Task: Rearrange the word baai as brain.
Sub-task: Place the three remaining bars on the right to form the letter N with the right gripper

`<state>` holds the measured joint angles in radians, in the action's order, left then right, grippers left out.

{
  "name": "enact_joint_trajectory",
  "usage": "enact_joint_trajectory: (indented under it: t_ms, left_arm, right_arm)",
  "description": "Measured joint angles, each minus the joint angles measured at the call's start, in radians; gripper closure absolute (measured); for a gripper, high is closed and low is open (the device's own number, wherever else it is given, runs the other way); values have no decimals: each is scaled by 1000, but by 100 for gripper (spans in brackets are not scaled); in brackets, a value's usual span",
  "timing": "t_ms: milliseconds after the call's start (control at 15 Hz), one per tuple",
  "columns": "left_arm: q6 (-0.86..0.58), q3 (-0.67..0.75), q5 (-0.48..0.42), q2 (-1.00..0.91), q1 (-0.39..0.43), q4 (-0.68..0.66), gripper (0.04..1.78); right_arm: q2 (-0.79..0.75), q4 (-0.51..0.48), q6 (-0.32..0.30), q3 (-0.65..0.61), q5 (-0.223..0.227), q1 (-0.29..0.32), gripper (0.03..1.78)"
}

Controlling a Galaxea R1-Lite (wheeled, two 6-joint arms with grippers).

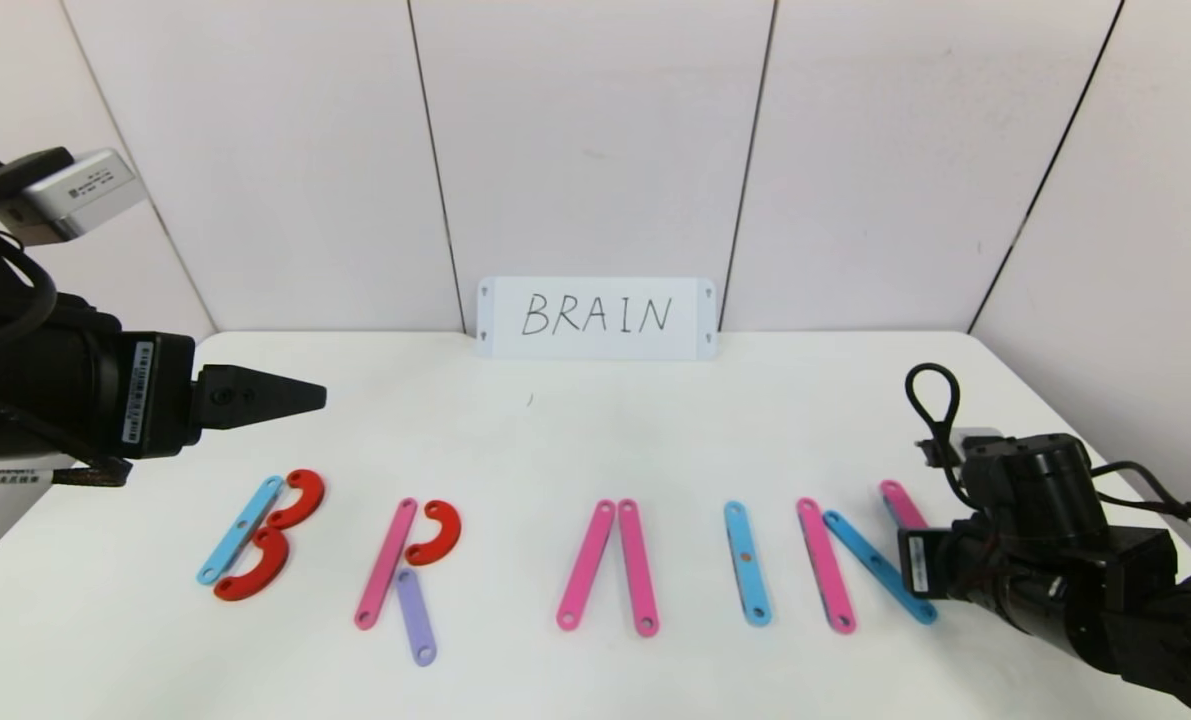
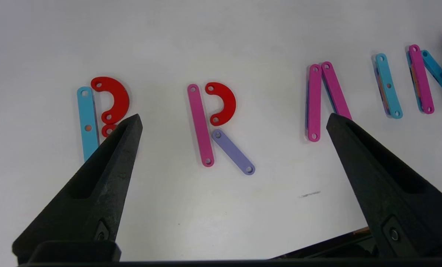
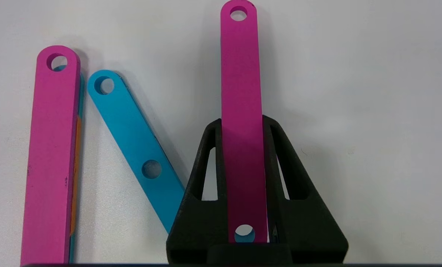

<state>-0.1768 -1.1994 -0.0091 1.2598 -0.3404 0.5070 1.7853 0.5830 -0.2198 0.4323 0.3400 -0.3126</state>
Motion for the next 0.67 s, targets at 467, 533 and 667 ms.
enact_joint_trajectory:
  t_ms: [467,533,667]
  left_arm:
    - [0,0,0,0,0,0,8]
    - [0,0,0,0,0,-1,8]
    - [0,-1,0,0,0,-1,8]
  right_arm:
    - [-2,0,0,-9,0,-1,151]
    - [-1,0,0,-11,0,-1,151]
    - [-1,3,0,-20,0,-4,151]
